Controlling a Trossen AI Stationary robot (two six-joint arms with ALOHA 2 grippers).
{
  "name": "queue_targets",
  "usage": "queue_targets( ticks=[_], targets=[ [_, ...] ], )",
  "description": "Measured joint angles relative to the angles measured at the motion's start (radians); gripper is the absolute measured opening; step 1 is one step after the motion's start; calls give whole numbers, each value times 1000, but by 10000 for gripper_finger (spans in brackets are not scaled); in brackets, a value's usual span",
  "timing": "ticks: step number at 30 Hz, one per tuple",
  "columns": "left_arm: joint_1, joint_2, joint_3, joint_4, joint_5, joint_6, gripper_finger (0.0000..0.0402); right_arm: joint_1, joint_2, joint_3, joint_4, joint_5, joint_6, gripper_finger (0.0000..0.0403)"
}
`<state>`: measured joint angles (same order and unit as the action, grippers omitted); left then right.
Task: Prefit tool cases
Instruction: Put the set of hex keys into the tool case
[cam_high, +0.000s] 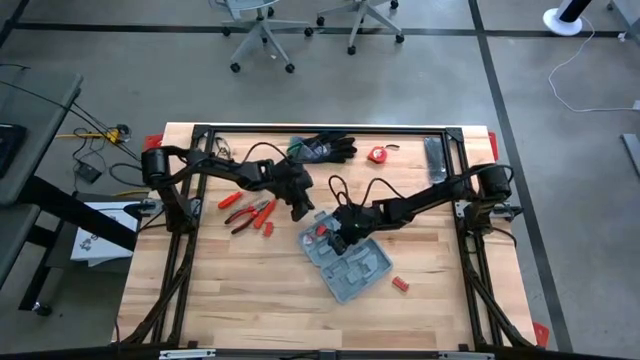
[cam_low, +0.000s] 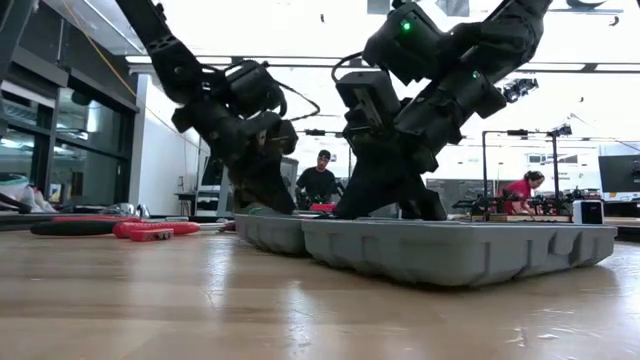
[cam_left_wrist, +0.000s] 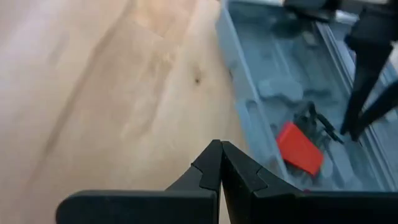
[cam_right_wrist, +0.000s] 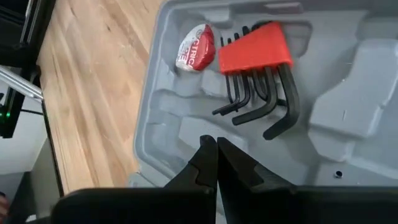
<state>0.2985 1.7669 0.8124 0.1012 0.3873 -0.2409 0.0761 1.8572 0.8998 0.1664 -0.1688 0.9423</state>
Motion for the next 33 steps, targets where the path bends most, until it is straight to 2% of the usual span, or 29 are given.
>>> queue_targets(
  ticks=[15, 22, 33],
  targets=[
    [-47, 35, 0, 78, 48, -18, 0, -33, -32, -4, -132, 11, 14, 0],
    [-47, 35, 0, 76, 49, -20, 0, -32, -78, -5, -166, 63, 13, 0],
    [-51, 38, 0, 78, 45, -19, 0, -93, -92, -5, -228, 61, -56, 0]
  ],
)
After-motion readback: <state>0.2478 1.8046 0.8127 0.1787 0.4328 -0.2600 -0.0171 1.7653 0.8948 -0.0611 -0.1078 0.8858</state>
